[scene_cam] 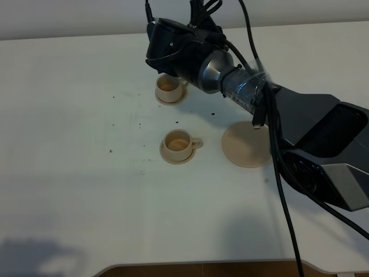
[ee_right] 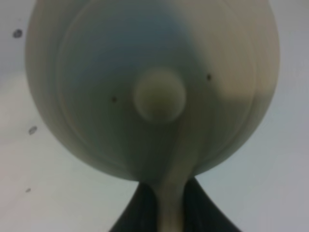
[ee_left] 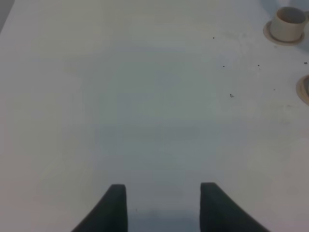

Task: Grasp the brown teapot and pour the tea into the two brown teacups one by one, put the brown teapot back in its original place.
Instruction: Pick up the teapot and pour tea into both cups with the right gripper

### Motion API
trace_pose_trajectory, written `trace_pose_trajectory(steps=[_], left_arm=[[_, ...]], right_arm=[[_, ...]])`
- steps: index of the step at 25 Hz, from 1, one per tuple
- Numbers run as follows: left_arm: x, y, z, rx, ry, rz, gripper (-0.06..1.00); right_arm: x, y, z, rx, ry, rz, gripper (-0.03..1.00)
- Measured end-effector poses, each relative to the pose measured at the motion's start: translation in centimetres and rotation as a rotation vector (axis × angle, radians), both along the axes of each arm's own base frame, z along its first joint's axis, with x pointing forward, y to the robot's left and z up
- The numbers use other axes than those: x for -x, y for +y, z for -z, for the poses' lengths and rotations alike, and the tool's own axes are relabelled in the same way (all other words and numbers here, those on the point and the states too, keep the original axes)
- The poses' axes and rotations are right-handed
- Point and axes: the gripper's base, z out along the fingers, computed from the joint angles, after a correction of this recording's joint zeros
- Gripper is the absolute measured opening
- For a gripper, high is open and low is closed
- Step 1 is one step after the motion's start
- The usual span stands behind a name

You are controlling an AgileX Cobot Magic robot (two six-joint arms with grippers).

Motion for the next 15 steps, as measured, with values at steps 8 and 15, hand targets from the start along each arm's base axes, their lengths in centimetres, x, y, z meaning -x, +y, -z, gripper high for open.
trace_pose_trajectory(steps=[8, 15], left_arm=[[0.0, 0.0, 0.0, 0.0, 0.0, 0.0, 0.37], [0.0, 0.0, 0.0, 0.0, 0.0, 0.0, 0.37]], right_arm=[[0.1, 0.3, 1.3, 0.023, 0.015, -0.006, 0.12], [0.0, 0.2, 1.1, 0.049, 0.006, -0.012, 0.12]])
